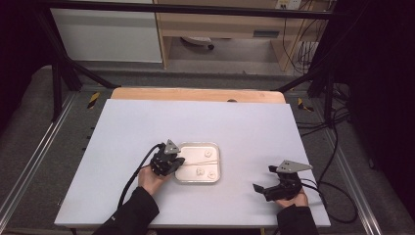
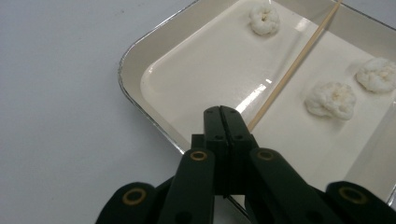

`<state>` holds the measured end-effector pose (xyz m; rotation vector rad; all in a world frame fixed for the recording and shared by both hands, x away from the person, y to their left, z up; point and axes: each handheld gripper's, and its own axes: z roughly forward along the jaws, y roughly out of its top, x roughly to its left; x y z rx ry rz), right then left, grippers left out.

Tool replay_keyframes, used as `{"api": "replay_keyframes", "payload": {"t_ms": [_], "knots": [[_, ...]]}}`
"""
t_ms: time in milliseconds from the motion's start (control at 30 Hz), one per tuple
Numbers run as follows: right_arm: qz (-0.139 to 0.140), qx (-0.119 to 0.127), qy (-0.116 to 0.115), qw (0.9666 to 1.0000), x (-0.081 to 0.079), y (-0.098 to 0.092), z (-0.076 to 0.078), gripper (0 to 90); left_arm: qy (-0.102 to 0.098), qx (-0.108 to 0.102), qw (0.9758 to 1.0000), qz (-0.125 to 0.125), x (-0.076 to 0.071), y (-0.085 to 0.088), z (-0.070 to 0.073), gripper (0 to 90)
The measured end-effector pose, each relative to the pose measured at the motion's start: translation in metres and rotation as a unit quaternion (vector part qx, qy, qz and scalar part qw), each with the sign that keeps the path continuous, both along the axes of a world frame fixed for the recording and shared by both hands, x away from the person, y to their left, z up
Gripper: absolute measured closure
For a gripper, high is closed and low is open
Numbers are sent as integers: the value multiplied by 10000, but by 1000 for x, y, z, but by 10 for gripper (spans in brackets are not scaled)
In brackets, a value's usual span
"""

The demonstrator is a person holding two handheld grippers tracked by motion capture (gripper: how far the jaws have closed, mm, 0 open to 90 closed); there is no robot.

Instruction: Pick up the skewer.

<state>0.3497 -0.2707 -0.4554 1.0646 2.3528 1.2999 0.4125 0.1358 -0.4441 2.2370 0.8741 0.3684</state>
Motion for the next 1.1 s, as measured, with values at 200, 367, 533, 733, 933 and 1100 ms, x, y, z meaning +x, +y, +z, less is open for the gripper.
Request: {"api": "replay_keyframes", "payload": {"t_ms": [200, 367, 533, 733, 933, 1100], "knots": [[1, 12, -1, 10000, 0, 0, 0, 9, 51, 34, 9999, -102, -2, 0, 0, 900], [3, 4, 7, 10000, 0, 0, 0, 9, 53, 2, 9997, -228, -6, 0, -1, 900], [9, 7, 1, 10000, 0, 0, 0, 10, 54, 14, 9996, -291, -10, 0, 0, 900], [13, 7, -6, 10000, 0, 0, 0, 9, -72, -179, 9992, -358, -11, 1, 5, 869], [25, -1, 11, 10000, 0, 0, 0, 10, -26, -167, 9986, -505, -9, -4, 5, 772], [29, -6, 9, 10000, 0, 0, 0, 9, 2, -80, 9978, -656, -7, -10, 3, 740]]}}
